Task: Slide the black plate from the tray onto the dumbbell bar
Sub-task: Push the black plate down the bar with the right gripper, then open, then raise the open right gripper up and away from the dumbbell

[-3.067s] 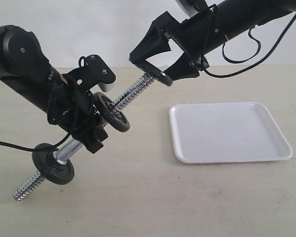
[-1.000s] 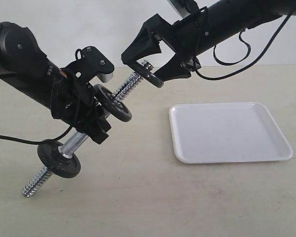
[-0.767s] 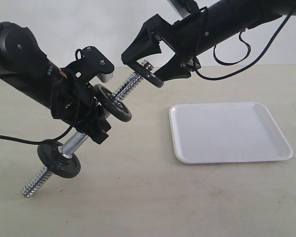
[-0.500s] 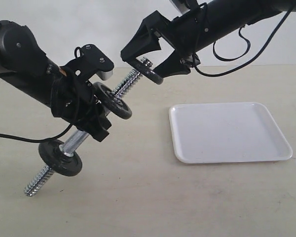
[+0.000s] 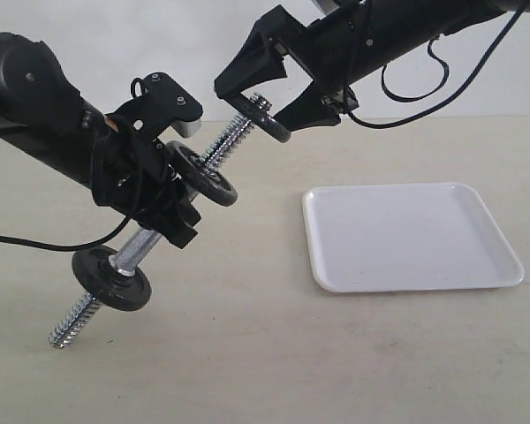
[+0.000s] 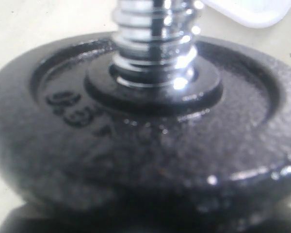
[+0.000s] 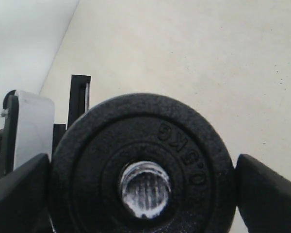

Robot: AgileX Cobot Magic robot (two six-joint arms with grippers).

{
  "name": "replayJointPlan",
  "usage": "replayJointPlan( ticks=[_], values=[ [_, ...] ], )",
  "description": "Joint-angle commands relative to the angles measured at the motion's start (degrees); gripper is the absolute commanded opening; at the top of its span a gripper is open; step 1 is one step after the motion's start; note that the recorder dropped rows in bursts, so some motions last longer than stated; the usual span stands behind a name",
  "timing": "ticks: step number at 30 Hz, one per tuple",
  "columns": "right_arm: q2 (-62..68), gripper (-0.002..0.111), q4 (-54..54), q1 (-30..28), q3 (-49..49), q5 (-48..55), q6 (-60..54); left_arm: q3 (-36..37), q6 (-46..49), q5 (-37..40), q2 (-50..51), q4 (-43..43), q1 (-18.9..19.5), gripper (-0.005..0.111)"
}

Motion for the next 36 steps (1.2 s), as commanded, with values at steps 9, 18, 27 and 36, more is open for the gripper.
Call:
replayJointPlan(
  ticks=[9,18,27,36],
  values=[
    [-1.93,0.069,8.28,0.62,-1.47,2.87,1.75,-1.76,-0.37,-4.40,-1.78,-2.61,-0.34,0.004],
    [-1.93,0.105,8.06,0.62,-1.47,2.87,2.47,-1.76,0.03,-4.15,-1.78,-2.61,-0.34,0.004],
    [-1.93,0.105,3.89,0.42,-1.60,1.70,2.25,-1.76,0.12,-3.57,-1.78,-2.14,-0.34,0.004],
    [-1.93,0.105,2.59,-4.78,-1.84,-2.26,0.45,-1.76,0.12,-3.34,-2.88,-2.14,-0.34,0.004]
  ],
)
